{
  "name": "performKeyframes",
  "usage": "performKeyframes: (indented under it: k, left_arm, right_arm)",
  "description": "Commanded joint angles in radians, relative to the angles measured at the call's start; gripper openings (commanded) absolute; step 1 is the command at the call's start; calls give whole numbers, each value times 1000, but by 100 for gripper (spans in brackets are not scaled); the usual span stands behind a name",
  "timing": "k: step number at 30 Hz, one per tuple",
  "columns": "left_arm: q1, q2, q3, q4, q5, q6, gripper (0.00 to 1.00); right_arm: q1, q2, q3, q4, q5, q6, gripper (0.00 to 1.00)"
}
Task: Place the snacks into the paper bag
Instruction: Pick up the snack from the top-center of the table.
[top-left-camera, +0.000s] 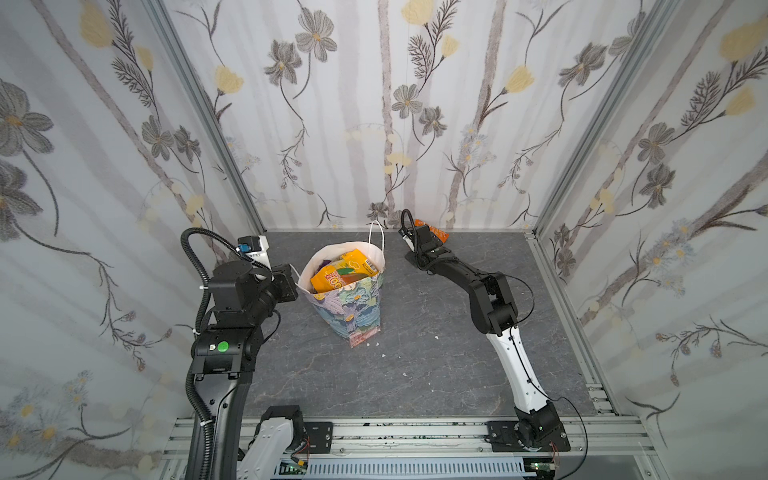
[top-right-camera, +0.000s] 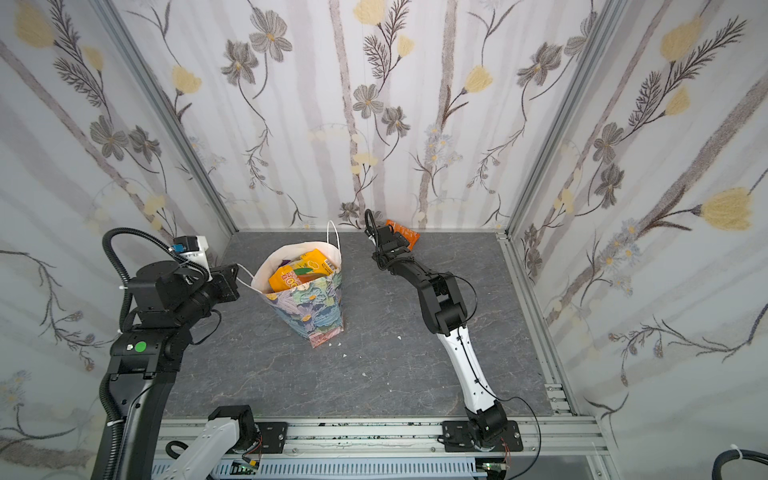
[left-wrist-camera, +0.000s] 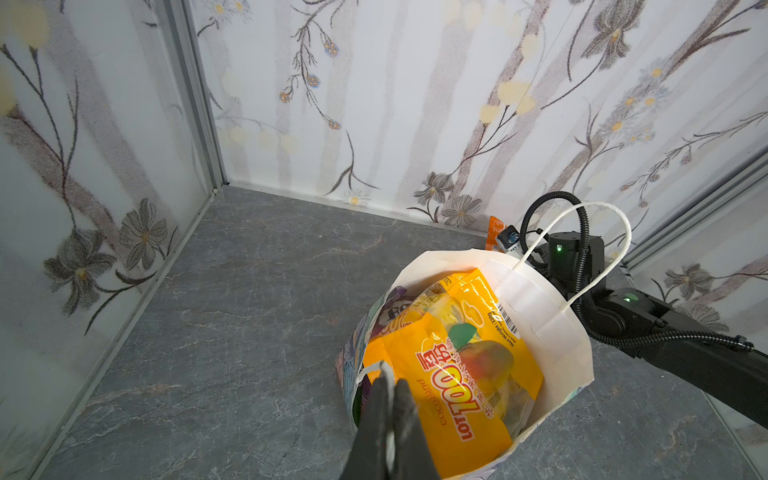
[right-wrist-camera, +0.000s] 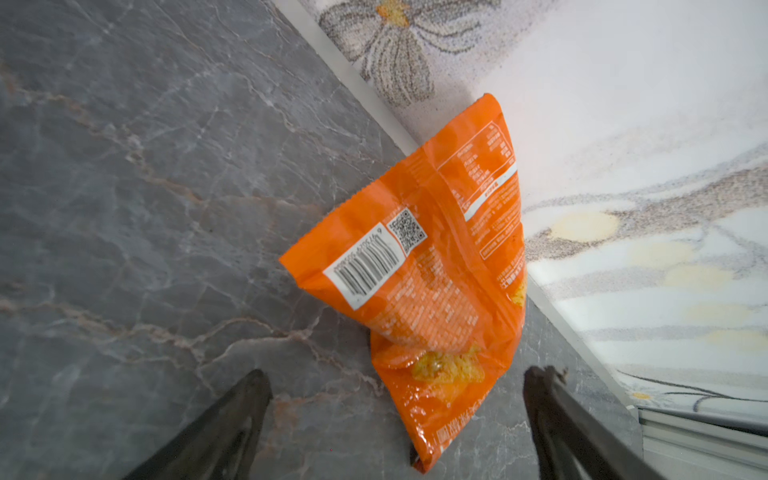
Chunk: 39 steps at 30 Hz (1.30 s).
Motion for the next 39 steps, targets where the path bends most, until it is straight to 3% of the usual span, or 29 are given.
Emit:
performKeyframes:
  k: [1,7,11,13,19,24,39]
  left_arm:
    - [2,2,9,42,-7,3,0]
    - [1,16,22,38,-15,8,0]
    - [2,19,24,36,-18,9,0]
    - [1,22,27,36,-18,9,0]
    - [2,20,31,33,-16,11,0]
    - [2,12,31,33,-10,8,0]
    - [2,-8,16,30,16,9,0]
  right_arm:
    - [2,29,28,31,32,-51,96]
    - [0,92,91,44,63,-95,98]
    - [-4,109,106,59,67,-106,94]
    - [-5,110,109,59,61,-105,85]
    - [-6,100,110,44,40,-93,33]
    - [-5,74,110,23,9,-56,0]
    - [-3,-80,48,-128,-149,167,0]
